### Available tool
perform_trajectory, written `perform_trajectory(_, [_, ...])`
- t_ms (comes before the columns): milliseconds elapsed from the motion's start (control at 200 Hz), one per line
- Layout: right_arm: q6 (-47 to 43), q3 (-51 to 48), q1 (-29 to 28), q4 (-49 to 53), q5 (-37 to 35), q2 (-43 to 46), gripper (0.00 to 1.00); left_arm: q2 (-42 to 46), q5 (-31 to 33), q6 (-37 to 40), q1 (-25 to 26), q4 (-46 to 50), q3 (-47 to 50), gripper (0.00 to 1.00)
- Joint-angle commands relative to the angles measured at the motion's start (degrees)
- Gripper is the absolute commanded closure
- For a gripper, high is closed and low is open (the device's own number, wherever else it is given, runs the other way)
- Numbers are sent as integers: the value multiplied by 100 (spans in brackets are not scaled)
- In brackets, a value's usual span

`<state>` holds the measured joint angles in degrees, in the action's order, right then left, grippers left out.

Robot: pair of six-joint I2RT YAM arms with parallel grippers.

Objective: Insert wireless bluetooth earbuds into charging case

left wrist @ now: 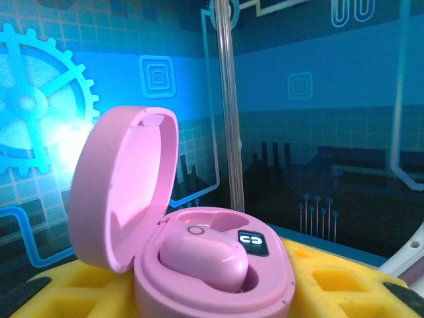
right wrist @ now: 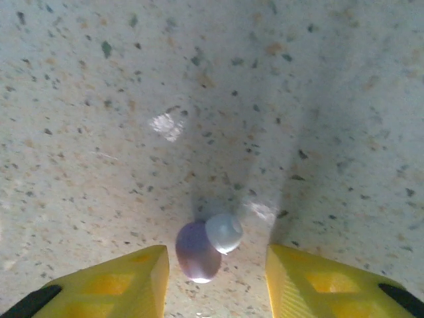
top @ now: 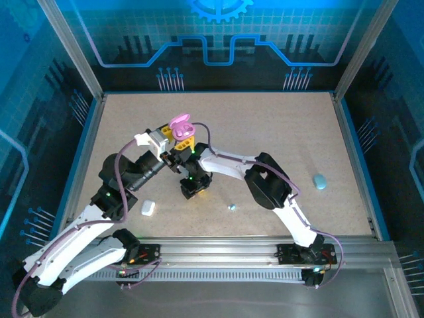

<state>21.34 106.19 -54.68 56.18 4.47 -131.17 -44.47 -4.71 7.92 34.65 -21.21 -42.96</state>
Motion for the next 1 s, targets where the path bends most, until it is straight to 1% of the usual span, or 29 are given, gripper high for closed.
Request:
perform_trajectory(0, [-112, 45, -36, 398, -627, -27, 58, 20, 59, 99, -38, -111, -204, 54])
perform_trajectory(195, [-225, -165, 33, 411, -958, 262, 58, -70, 23, 92, -36, -147, -225, 54])
perform_trajectory(285, [-195, -343, 173, 327, -1101, 393, 59, -110, -9, 86, -36, -155, -239, 54])
perform_trajectory(370, [-65, -568, 391, 143, -1018, 518, 59, -139, -4, 75, -30, -172, -239, 54])
perform_trajectory(590, [296, -977, 766, -499, -190, 780, 59, -204, -26, 43, -36, -226, -246, 54])
perform_trajectory(695, [490, -1187, 831, -820, 571, 940, 59, -201, -24, 43, -31, -220, -250, 54])
perform_trajectory(845, [1065, -1451, 812, -1369, 1612, 1116, 58, -172, -12, 44, -29, -216, -239, 54])
perform_trajectory(916, [1247, -1453, 763, -1418, 1724, 1082, 56, -159, -30, 26, -31, -217, -237, 54])
perform_trajectory(991, [1372, -1417, 731, -1337, 1575, 997, 54, -141, -21, 21, -36, -215, -214, 54])
